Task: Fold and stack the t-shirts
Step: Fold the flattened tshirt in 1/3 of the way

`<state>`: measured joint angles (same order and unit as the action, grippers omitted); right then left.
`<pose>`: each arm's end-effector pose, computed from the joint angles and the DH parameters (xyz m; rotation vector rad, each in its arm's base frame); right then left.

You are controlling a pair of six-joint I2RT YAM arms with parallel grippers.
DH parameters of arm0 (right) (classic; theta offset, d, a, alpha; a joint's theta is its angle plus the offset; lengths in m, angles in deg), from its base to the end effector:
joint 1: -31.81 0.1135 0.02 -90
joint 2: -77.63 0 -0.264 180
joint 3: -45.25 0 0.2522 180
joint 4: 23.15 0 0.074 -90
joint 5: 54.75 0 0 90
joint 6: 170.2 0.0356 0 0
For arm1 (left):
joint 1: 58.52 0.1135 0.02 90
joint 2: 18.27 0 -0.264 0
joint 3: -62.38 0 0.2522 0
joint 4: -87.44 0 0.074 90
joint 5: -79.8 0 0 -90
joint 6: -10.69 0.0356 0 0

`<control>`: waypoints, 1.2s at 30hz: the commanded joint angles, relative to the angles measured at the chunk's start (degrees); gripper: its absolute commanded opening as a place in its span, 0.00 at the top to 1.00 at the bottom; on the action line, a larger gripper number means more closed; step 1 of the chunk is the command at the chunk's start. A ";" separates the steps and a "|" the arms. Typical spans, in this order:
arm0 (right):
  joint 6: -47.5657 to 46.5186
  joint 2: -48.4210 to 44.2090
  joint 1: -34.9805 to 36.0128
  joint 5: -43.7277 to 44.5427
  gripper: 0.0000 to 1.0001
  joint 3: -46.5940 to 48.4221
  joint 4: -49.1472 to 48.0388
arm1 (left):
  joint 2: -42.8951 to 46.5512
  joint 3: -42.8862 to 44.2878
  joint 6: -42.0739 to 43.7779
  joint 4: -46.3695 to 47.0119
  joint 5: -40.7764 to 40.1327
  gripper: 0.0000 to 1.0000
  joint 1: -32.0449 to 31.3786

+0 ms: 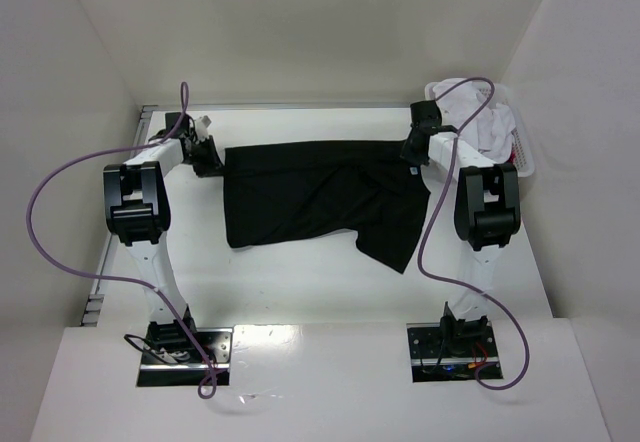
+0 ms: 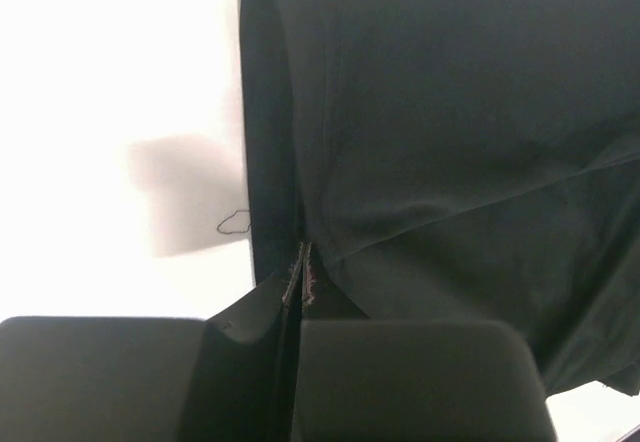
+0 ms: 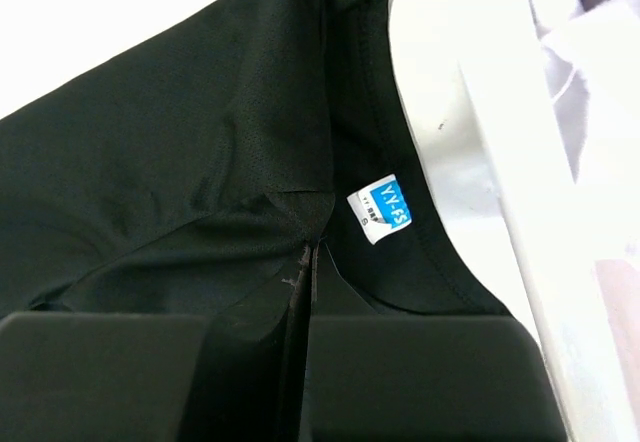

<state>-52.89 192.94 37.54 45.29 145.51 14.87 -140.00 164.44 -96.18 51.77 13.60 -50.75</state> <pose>0.4403 0.0379 0.1995 0.5349 2.4187 0.0266 0.4547 0.0475 0.1655 -0.3745 2.4884 -0.5896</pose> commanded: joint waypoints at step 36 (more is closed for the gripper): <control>-7.18 12.57 4.46 -6.18 0.85 21.68 2.28 | -2.97 14.61 -1.25 -0.13 3.46 0.84 -5.12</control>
<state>-59.14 203.83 41.43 37.44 162.82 14.93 -140.37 173.90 -98.87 51.96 15.56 -53.76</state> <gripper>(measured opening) 0.169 0.202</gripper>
